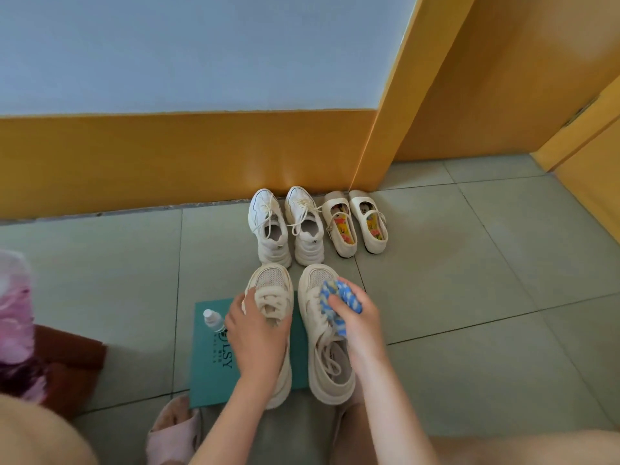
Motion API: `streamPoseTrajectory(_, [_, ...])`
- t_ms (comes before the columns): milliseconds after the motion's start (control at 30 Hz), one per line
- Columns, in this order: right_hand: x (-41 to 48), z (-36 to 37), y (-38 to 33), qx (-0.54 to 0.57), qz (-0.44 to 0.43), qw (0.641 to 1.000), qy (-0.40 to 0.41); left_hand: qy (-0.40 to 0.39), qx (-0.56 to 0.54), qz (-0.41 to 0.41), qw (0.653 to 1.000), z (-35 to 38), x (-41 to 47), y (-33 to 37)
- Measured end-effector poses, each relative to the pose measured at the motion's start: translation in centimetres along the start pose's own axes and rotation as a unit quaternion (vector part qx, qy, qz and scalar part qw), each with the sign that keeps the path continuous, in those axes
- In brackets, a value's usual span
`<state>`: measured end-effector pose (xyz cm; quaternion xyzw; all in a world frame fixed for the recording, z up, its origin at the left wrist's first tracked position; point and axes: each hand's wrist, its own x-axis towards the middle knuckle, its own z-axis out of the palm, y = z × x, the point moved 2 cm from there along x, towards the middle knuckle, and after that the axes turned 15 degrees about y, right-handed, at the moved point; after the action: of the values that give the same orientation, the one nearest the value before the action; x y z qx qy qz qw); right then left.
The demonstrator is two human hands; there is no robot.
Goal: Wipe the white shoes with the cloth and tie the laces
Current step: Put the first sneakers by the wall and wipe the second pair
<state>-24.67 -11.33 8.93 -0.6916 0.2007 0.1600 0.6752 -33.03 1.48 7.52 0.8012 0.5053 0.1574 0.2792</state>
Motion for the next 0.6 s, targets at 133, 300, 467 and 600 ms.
streamPoseTrajectory(133, [1.5,2.8,-1.1,-0.019,-0.008,0.999,-0.034,-0.073,0.013,-0.084,0.994,1.4,-0.4,-1.3])
streamPoseTrajectory(300, [3.0,4.2,-1.8,-0.060,-0.043,0.996,-0.050,-0.072,0.039,-0.099,0.992,2.4,-0.6,-1.8])
streamPoseTrajectory(467, [3.9,5.0,-1.6,-0.096,-0.062,0.991,-0.070,-0.062,0.055,-0.082,0.993,2.6,-0.4,-2.2])
streamPoseTrajectory(600, [4.8,6.3,-1.2,-0.125,-0.072,0.986,-0.087,-0.052,0.005,-0.085,0.995,2.1,0.2,-3.1])
